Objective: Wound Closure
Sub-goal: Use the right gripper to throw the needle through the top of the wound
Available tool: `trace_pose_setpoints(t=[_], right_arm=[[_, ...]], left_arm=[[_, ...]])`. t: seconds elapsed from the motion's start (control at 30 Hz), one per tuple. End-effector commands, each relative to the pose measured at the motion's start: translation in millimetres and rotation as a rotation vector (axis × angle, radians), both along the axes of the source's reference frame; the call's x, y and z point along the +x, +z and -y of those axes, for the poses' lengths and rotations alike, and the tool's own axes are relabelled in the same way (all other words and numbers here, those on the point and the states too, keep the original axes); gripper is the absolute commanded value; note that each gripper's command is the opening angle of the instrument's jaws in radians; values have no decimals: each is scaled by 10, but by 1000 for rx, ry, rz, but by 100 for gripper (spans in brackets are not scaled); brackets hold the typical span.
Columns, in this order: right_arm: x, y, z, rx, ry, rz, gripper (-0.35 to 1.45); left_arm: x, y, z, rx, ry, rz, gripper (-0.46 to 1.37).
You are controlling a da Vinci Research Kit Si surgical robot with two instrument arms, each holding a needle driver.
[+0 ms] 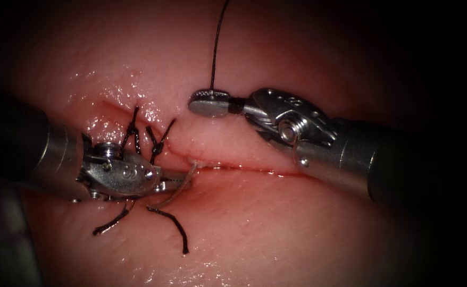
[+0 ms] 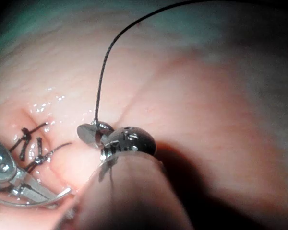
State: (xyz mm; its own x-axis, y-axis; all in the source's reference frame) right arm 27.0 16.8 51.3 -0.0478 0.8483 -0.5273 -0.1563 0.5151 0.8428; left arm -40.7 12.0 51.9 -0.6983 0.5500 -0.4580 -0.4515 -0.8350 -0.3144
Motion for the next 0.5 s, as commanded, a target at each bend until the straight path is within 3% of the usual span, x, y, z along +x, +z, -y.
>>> trace_pose_setpoints(t=[0.03, 0.1, 0.27, 0.5], right_arm=[[-7, 6, -2, -136, -6, 13, 43], [-13, 11, -7, -224, -17, 25, 61], [-31, 23, -15, -260, -26, 31, 101], [-42, 24, -17, -272, -30, 27, 115]], left_arm=[[0, -1, 0, -6, 14, 2, -35], [1, -2, -1, -16, 21, 1, -35], [3, -5, -4, -42, 44, 13, -35], [2, -11, -10, -89, 93, 46, -35]])
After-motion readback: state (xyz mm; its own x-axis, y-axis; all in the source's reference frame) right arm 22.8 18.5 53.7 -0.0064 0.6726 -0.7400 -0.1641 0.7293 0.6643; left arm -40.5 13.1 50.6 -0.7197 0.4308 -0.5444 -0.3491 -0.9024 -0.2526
